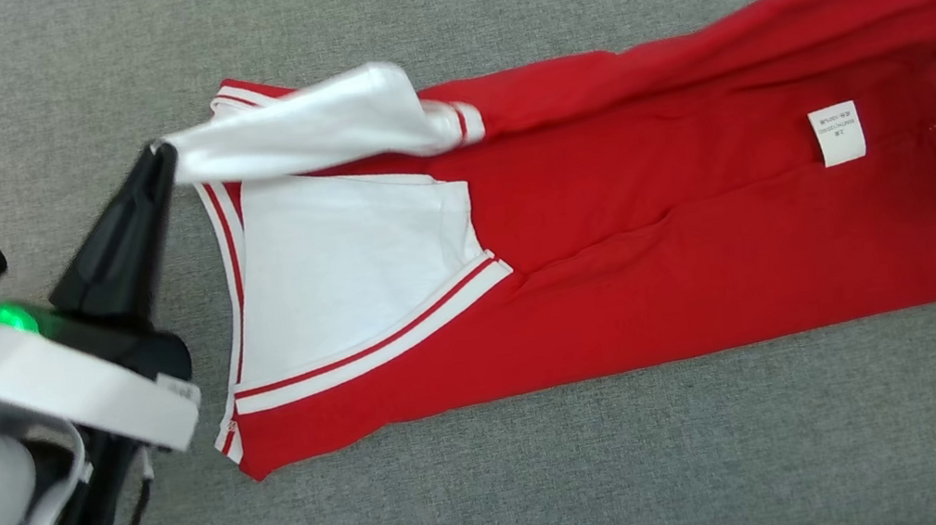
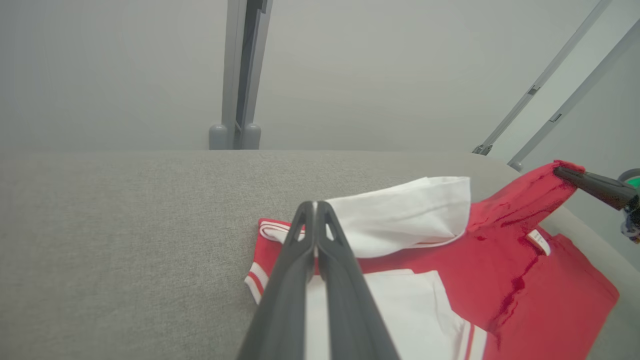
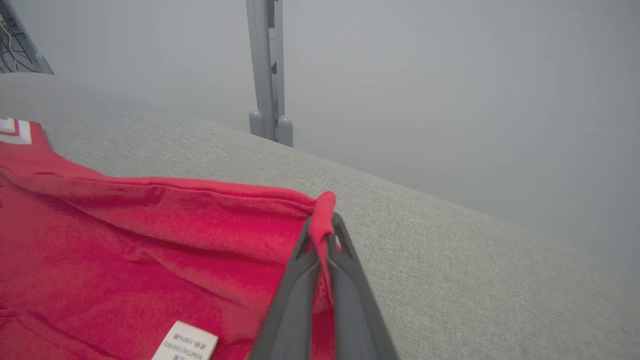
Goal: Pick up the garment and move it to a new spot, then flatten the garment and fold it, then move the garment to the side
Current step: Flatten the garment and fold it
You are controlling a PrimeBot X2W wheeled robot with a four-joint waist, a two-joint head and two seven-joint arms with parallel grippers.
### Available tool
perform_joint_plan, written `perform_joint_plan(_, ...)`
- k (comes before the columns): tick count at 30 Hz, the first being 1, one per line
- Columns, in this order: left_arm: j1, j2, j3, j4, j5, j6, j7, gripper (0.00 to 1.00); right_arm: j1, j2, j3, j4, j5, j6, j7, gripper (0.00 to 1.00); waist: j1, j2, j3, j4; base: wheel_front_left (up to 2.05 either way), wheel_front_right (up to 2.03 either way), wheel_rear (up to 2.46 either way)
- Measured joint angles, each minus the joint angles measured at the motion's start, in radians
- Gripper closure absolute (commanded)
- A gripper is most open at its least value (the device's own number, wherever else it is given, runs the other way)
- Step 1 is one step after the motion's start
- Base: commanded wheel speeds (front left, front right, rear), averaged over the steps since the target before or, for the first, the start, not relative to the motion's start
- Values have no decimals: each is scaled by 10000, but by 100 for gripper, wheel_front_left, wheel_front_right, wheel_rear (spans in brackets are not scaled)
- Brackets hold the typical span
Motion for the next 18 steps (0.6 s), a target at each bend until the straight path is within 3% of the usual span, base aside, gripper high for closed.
perform_joint_plan(6,1160,40,111,-988,-355,527,-408,100,1662,-50,-748,-667,-857,0,-4,100,0,0,-103,100,0,0,0)
perform_joint_plan(13,1996,-40,192,-1373,-849,782,-570,100,2561,10,-1147,-573,-1081,0,-6,100,-1,0,-181,65,0,0,0)
perform_joint_plan(15,2208,-50,174,-1430,-978,807,-579,100,2652,113,-1256,-416,-1212,0,-4,95,-1,0,-183,48,0,0,0)
perform_joint_plan(18,2477,-88,84,-1480,-1174,886,-485,100,2748,414,-1300,-286,-1208,0,-4,98,-1,0,-159,19,0,0,0)
